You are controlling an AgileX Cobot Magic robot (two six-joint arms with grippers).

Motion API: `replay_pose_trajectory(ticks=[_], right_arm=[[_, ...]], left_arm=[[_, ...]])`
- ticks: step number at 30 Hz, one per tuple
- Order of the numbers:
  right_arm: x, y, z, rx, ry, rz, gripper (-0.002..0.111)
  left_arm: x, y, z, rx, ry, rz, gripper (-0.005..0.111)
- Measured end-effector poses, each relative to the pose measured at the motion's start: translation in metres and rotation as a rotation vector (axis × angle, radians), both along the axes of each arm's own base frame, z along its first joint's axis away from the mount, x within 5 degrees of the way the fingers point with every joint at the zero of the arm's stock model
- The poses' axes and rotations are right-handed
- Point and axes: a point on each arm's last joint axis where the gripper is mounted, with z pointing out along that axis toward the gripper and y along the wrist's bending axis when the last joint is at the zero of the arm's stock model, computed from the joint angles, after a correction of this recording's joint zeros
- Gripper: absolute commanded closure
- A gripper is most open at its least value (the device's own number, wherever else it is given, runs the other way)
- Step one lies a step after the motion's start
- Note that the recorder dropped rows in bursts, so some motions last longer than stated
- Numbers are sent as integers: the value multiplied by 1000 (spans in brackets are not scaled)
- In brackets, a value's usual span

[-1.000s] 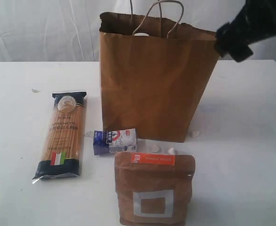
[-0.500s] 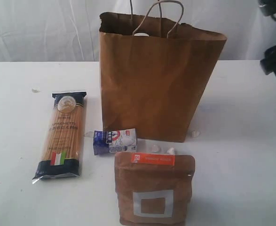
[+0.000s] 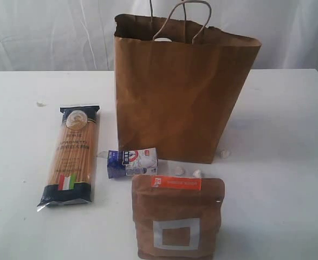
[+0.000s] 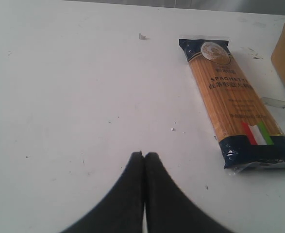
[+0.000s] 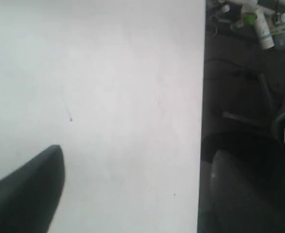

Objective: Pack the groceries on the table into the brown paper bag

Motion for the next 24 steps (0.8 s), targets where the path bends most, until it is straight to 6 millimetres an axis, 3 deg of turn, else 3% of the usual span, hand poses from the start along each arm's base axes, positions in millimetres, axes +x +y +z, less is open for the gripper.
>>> replay_pose_trajectory(ticks=[3, 7, 12, 14, 17, 20, 24], right_arm=[[0, 1, -24, -12, 69, -4, 108], [6, 4, -40, -18, 90, 49, 108], [28, 4, -32, 46, -44, 84, 108], [41, -4, -25, 195, -72, 16, 108], [45, -17, -27, 577, -58, -46, 108], [24, -19, -9, 725, -334, 5, 108], [-39, -17, 28, 579, -757, 117, 108]], left_arm=[[0, 0, 0, 0, 0, 0, 107], [0, 0, 0, 0, 0, 0, 107], [0, 0, 0, 0, 0, 0, 107], [0, 0, 0, 0, 0, 0, 107], [0, 0, 0, 0, 0, 0, 107], [0, 0, 0, 0, 0, 0, 107], [0, 0, 0, 0, 0, 0, 107]])
